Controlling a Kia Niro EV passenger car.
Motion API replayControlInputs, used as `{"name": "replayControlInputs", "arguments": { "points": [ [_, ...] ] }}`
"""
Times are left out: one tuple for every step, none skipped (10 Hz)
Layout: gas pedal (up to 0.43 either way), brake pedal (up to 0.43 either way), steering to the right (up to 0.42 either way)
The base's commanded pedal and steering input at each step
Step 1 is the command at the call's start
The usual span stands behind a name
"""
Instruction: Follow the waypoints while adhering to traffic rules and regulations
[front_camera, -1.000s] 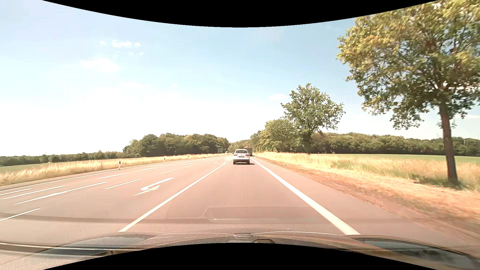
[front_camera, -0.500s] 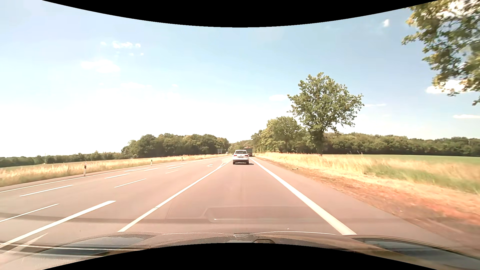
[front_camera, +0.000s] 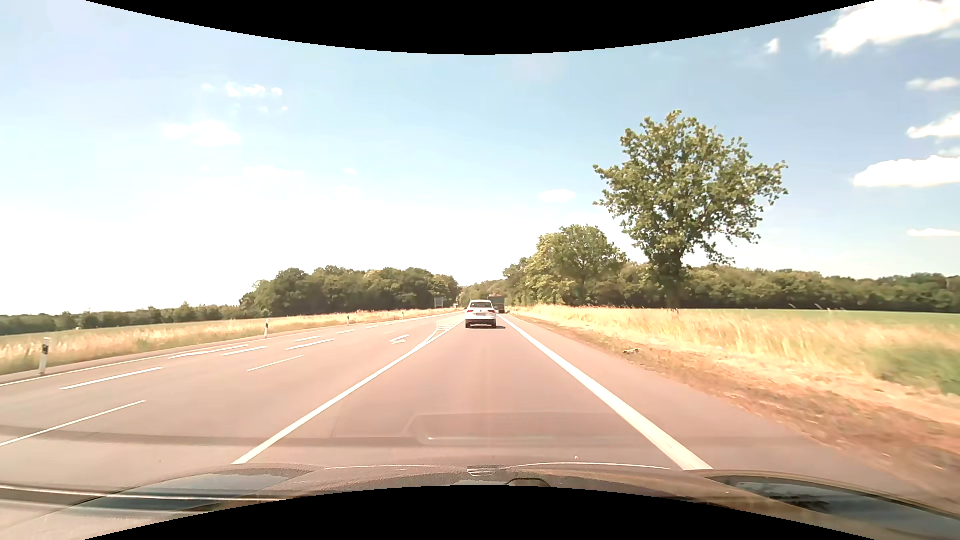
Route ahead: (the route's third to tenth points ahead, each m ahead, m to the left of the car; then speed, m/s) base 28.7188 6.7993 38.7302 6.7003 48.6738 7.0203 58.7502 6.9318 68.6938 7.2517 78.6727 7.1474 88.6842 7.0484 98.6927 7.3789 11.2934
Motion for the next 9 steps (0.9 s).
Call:
{"name": "replayControlInputs", "arguments": {
  "points": [
    [0.000, 0.000, -0.004],
    [0.000, 0.000, -0.004],
    [0.000, 0.000, -0.004],
    [0.000, 0.000, -0.004],
    [0.000, 0.000, -0.005],
    [0.000, 0.000, -0.004],
    [0.000, 0.000, -0.004],
    [0.000, 0.000, -0.004],
    [0.000, 0.000, -0.004]
  ]
}}
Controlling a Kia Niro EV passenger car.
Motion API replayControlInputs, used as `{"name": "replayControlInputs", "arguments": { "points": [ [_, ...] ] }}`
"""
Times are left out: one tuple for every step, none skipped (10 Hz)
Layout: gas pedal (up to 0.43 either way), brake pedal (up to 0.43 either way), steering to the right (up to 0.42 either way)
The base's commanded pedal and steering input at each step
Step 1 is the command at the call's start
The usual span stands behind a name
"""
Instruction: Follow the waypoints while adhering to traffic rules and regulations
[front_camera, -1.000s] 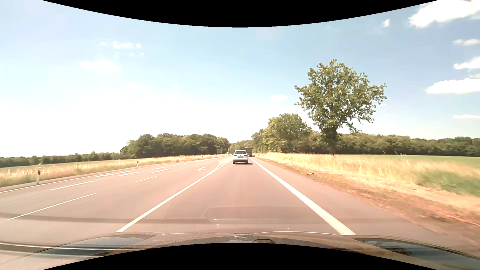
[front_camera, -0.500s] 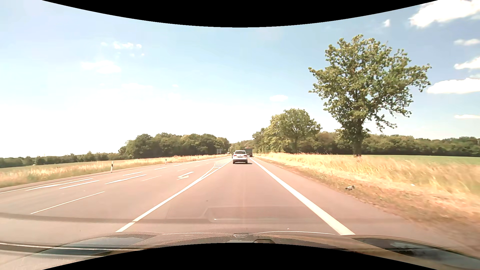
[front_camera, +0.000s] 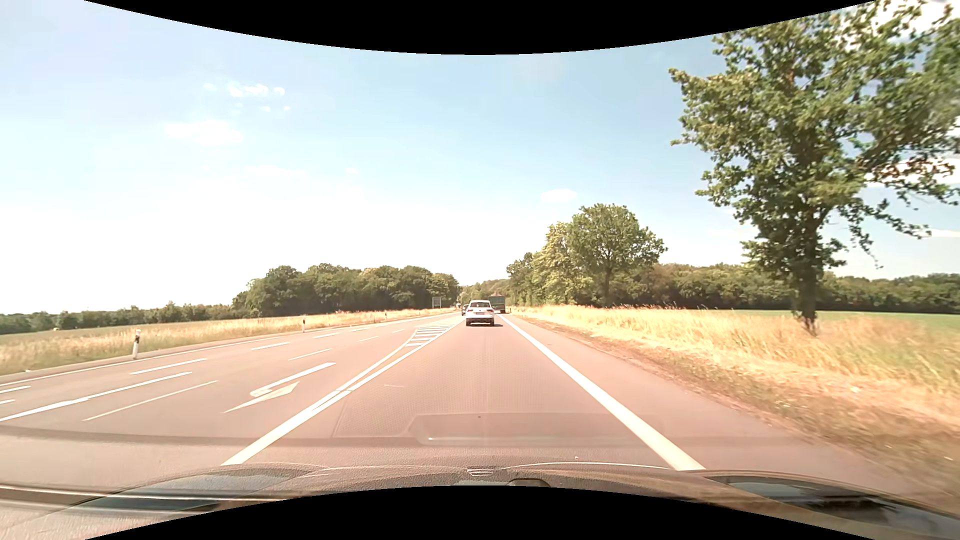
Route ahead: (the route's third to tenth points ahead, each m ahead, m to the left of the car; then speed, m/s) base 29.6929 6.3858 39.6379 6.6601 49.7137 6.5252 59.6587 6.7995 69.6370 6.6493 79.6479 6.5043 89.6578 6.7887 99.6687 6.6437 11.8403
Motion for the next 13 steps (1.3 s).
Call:
{"name": "replayControlInputs", "arguments": {
  "points": [
    [0.000, 0.000, -0.004],
    [0.000, 0.000, -0.004],
    [0.000, 0.000, -0.004],
    [0.000, 0.000, -0.004],
    [0.000, 0.000, -0.004],
    [0.000, 0.000, -0.004],
    [0.000, 0.000, -0.004],
    [0.000, 0.000, -0.004],
    [0.000, 0.000, -0.004],
    [0.000, 0.000, -0.005],
    [0.000, 0.000, -0.004],
    [0.000, 0.000, -0.004],
    [0.000, 0.000, -0.004]
  ]
}}
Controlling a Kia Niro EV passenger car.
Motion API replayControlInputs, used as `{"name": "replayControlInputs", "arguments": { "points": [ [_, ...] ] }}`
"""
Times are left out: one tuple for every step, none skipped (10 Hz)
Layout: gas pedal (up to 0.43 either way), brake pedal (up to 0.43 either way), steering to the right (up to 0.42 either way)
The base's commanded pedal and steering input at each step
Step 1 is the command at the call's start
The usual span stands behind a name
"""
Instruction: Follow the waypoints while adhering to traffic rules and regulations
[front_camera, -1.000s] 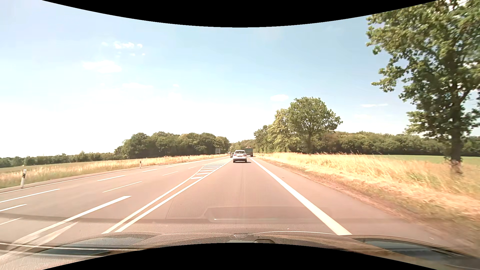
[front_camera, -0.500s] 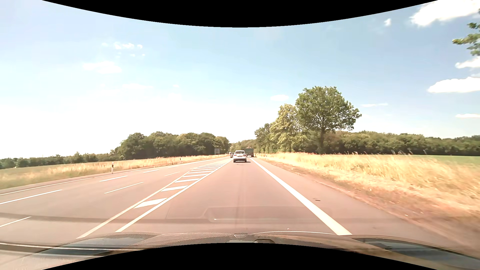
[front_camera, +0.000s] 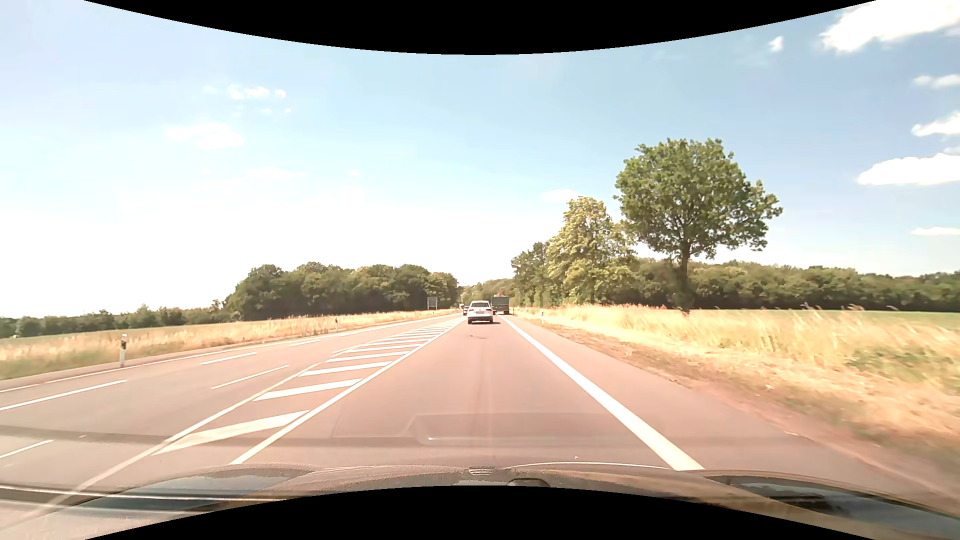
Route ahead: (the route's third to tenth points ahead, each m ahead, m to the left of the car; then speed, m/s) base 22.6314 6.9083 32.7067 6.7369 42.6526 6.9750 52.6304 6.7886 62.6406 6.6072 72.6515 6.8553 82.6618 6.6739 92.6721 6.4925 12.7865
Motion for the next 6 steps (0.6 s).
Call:
{"name": "replayControlInputs", "arguments": {
  "points": [
    [0.000, 0.000, -0.004],
    [0.000, 0.000, -0.004],
    [0.000, 0.000, -0.004],
    [0.000, 0.000, -0.004],
    [0.000, 0.000, -0.004],
    [0.000, 0.000, -0.004]
  ]
}}
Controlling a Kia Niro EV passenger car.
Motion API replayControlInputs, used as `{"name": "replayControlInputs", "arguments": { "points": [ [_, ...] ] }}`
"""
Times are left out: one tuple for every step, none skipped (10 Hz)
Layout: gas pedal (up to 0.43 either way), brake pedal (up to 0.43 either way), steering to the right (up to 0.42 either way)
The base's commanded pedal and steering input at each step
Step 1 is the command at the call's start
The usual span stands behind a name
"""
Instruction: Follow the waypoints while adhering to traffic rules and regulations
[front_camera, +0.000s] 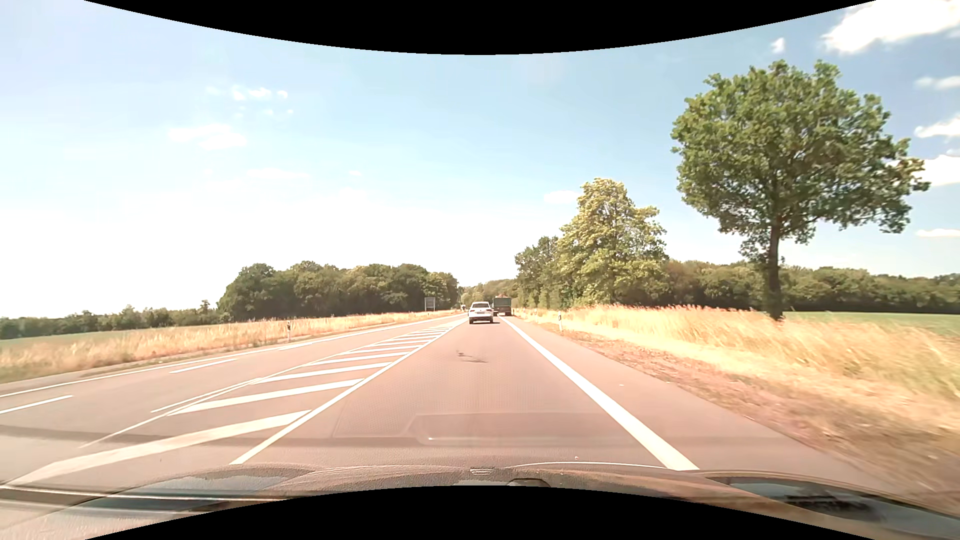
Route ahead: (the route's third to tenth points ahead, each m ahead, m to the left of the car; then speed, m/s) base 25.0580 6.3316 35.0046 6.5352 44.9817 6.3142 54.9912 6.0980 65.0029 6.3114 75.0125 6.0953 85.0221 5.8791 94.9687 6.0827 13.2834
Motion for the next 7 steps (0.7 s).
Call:
{"name": "replayControlInputs", "arguments": {
  "points": [
    [0.000, 0.000, -0.004],
    [0.000, 0.000, -0.004],
    [0.000, 0.000, -0.003],
    [0.000, 0.000, -0.003],
    [0.000, 0.000, -0.003],
    [0.000, 0.000, -0.003],
    [0.000, 0.000, -0.003]
  ]
}}
